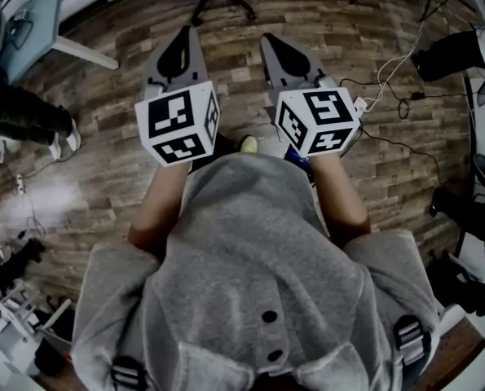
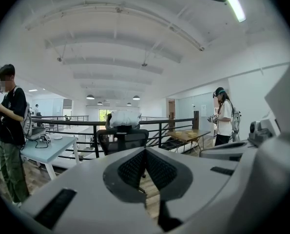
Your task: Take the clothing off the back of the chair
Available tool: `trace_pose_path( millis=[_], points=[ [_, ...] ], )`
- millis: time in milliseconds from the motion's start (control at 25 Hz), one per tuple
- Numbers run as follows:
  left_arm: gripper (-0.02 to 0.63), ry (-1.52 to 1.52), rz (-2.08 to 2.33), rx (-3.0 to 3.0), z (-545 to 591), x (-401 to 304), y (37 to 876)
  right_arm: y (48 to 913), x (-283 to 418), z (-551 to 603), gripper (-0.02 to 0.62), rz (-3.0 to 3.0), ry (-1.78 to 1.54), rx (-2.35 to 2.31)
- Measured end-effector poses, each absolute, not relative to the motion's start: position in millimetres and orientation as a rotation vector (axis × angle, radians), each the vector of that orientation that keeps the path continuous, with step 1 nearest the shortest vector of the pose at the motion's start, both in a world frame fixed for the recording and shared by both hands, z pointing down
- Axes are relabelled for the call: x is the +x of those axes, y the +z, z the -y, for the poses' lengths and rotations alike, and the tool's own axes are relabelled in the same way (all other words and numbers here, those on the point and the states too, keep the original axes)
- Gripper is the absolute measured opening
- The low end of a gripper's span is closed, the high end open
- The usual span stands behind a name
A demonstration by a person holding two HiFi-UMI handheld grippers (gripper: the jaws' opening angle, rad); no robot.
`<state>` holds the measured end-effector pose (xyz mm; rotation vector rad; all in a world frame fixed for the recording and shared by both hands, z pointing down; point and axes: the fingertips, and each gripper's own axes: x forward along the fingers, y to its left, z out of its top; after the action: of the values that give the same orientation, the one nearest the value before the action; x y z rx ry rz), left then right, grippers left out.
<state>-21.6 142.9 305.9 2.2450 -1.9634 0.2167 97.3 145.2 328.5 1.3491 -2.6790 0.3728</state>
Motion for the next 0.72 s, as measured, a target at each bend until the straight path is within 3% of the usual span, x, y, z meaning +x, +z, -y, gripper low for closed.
trace_pose_path(
  millis=[720],
  points=[
    [0.009, 0.226, 1.93, 2.28, -125.3, -13.7, 306.3, 323.6, 95.1, -136.2, 0.012, 2.711, 0.372, 1.327]
  ],
)
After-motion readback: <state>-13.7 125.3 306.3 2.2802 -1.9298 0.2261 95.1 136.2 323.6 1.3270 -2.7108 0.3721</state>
